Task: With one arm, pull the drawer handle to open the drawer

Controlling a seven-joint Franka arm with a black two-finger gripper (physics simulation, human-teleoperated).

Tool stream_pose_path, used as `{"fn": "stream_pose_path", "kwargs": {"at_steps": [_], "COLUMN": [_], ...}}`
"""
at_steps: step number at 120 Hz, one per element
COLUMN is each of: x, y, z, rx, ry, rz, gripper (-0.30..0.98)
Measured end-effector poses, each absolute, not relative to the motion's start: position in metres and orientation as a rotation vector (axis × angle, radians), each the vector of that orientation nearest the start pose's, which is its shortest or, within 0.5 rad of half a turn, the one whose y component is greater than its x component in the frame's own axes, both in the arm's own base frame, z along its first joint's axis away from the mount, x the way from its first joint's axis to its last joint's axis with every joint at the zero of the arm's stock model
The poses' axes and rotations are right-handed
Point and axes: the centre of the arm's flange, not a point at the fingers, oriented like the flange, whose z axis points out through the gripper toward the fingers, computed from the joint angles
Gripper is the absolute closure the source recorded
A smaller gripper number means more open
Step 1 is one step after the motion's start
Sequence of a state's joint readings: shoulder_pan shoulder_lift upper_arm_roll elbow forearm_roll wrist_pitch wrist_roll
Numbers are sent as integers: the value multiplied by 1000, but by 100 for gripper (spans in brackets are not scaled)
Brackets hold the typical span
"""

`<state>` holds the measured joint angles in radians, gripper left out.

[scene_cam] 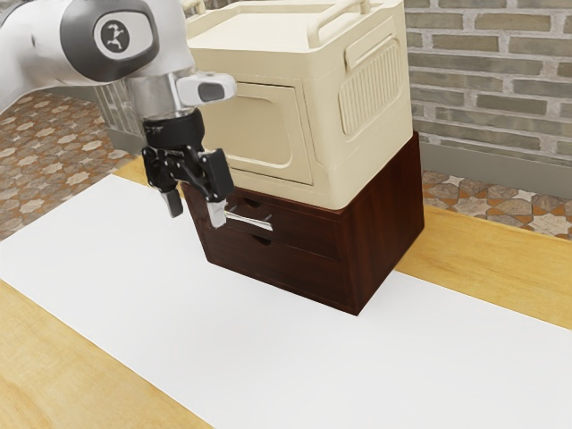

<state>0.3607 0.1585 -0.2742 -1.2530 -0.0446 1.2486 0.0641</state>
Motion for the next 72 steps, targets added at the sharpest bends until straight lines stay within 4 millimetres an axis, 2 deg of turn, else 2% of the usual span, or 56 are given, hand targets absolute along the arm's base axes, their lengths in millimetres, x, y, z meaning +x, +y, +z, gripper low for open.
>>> {"fn": "stream_pose_path", "kwargs": {"at_steps": [18, 20, 25, 31, 36, 40, 44, 51, 62, 72], "x": [577, 573, 548, 499, 464, 447, 443, 451, 470, 472], "y": [61, 62, 63, 61, 60, 59, 60, 73, 121, 162], "z": [672, 689, 754, 829, 867, 882, 883, 871, 841, 829], "rx": [-3229, -3219, -3168, -3066, -2981, -2929, -2900, -2869, -2878, -2858], "ry": [2, 3, 5, 34, 86, 154, 249, 398, 530, 599], "rz": [4, -60, -276, -507, -604, -623, -599, -536, -433, -414], "gripper": [0, 0, 0, 0, 0, 0, 0, 0, 0, 0]}}
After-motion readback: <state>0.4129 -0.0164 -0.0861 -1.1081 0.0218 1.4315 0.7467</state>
